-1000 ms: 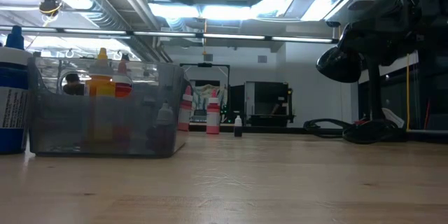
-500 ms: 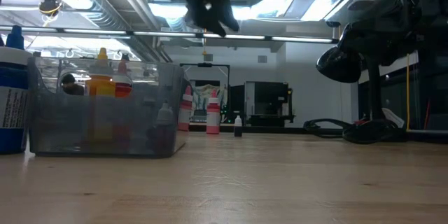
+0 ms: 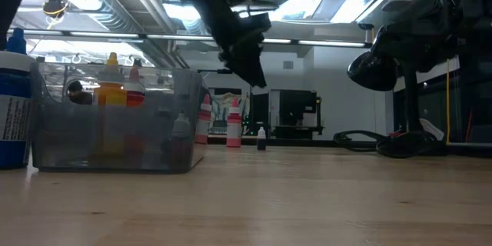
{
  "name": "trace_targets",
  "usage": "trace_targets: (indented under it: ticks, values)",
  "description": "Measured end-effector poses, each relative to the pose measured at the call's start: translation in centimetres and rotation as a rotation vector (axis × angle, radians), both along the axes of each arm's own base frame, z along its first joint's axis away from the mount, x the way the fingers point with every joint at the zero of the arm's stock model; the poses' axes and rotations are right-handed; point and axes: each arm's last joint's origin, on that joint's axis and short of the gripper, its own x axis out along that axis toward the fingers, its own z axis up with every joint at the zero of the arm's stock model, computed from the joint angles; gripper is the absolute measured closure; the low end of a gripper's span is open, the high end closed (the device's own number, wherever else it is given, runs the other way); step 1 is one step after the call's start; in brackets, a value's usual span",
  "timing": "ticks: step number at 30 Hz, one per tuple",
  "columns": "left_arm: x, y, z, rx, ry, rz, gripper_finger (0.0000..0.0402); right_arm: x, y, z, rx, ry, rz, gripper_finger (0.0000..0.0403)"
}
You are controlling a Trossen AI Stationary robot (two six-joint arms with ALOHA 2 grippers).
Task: Pick & Place food coloring
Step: Put the top right purple food coloring bottle into the bin
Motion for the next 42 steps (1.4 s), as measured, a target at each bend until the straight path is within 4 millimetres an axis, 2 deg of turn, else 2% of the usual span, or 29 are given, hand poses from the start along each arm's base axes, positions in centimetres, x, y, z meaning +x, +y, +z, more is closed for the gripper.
trace_targets:
  ticks: [6,19,33,42]
  values:
    - [2.1,2.4,0.3,-0.038,-0.007,0.016,0.0121,0.0,0.0,0.0,0.000,0.000,0.000,0.0080]
    - [3.8,5.8,-2.3,-0.115,0.153,0.040,0.0121,0.0,0.0,0.0,0.000,0.000,0.000,0.0080]
    - [4.6,6.4,-6.7,-0.164,0.252,0.041,0.0121,0.0,0.0,0.0,0.000,0.000,0.000,0.0080]
    - [4.5,6.5,-6.8,-0.178,0.252,0.036,0.0126,0.0,0.0,0.0,0.000,0.000,0.000,0.0080]
